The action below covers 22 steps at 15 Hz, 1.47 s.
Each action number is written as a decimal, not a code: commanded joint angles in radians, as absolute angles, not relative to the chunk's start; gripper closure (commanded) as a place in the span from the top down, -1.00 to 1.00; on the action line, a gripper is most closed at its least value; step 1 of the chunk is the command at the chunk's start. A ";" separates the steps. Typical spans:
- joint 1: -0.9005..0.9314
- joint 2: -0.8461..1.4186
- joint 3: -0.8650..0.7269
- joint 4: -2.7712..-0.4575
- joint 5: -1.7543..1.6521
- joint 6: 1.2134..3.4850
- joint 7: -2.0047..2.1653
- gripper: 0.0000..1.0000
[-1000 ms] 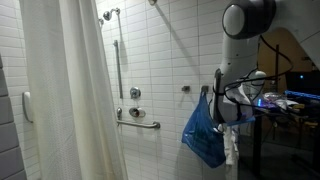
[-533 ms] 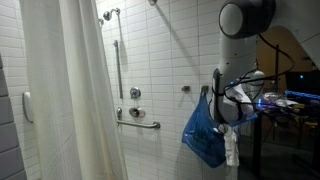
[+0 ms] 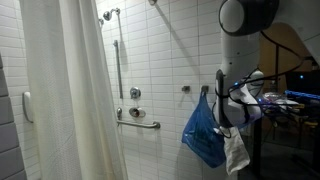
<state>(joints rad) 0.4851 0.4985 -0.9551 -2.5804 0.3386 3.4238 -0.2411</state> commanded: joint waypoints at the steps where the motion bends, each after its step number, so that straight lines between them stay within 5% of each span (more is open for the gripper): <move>1: 0.544 0.408 -1.020 -2.664 0.279 3.501 -0.293 -0.98; 6: 0.736 0.335 -1.198 -2.683 0.289 3.461 -0.340 -0.98; 22: 0.722 0.369 -1.178 -2.670 0.301 3.457 -0.309 -0.94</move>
